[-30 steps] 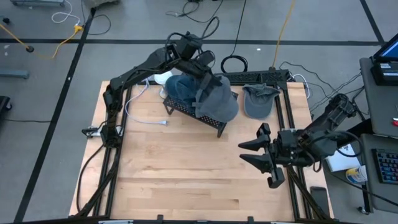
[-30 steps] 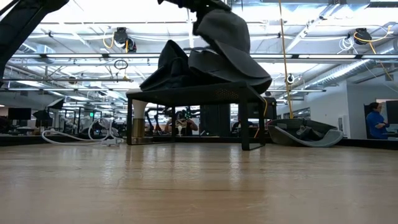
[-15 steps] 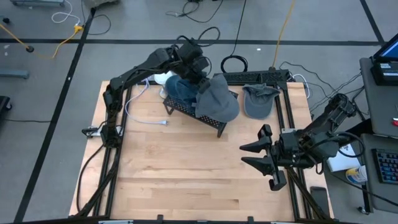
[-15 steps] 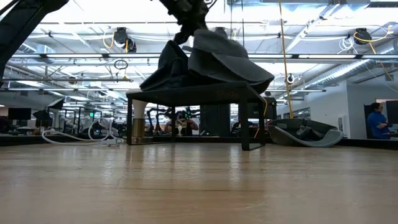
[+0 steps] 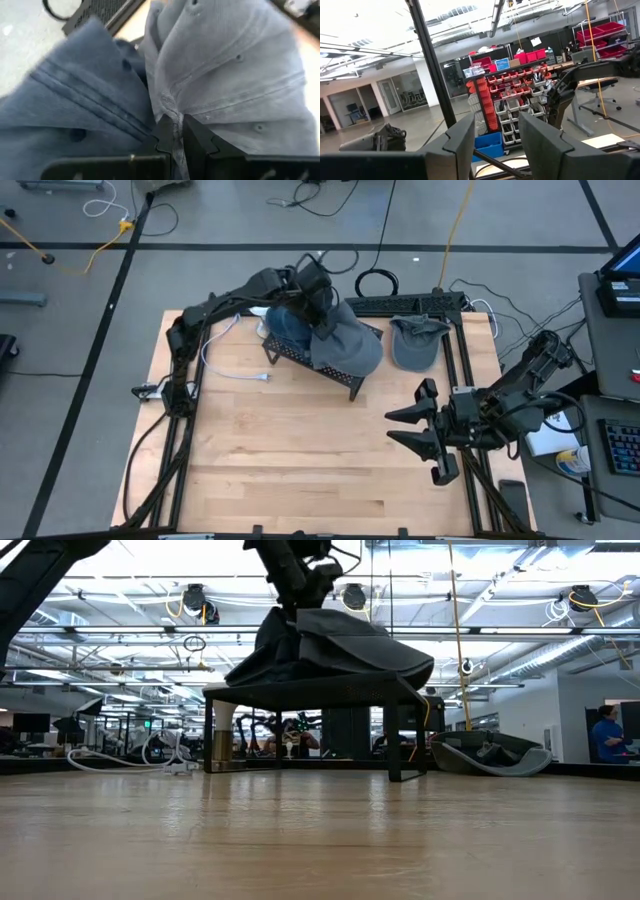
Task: Pick & Place hat
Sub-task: Stack the bottom gray cap on the gray cap on the shelf, then stack the gray cap on the gray caps on the shelf
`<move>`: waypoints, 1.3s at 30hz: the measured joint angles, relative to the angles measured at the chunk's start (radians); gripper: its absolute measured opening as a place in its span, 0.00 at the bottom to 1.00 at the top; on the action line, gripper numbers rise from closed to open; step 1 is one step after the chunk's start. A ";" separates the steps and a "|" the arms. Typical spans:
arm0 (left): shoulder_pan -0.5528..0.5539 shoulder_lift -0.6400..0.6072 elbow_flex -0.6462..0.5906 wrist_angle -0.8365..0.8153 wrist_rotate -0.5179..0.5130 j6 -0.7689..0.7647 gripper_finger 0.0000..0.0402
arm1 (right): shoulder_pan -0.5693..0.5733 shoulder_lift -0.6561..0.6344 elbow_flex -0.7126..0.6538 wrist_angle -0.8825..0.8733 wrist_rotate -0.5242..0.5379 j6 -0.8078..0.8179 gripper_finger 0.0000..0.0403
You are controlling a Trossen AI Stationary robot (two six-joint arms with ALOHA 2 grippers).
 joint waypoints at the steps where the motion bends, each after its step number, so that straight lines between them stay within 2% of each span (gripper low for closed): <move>1: 0.000 0.001 -0.011 0.000 -0.007 -0.004 0.04 | 0.000 0.000 0.000 0.000 0.000 0.000 0.36; 6: 0.000 0.000 -0.030 0.027 -0.019 -0.026 0.07 | 0.000 0.000 0.000 0.001 0.000 0.000 0.36; 20: 0.002 -0.004 0.012 0.031 -0.025 -0.027 0.60 | 0.000 -0.003 0.000 0.008 0.001 -0.045 0.36; 24: 0.006 -0.004 0.064 0.009 -0.025 -0.046 0.69 | 0.000 -0.011 0.000 0.012 0.030 -0.049 0.36; 27: 0.010 -0.005 0.108 -0.004 -0.026 -0.047 0.74 | 0.000 -0.014 0.000 0.012 0.080 -0.043 0.36; 30: 0.017 -0.005 0.158 -0.047 -0.026 -0.047 0.78 | 0.000 -0.016 0.000 0.012 0.088 -0.045 0.36; 32: 0.019 -0.006 0.191 -0.065 -0.025 -0.047 0.80 | 0.000 -0.016 0.000 0.012 0.144 -0.049 0.35; 36: 0.019 -0.033 0.216 -0.099 -0.021 -0.047 0.82 | 0.000 -0.020 0.000 -0.002 0.368 -0.042 0.36; 39: 0.013 -0.073 0.214 -0.113 -0.010 -0.047 0.83 | 0.000 -0.036 0.000 -0.038 0.422 -0.047 0.40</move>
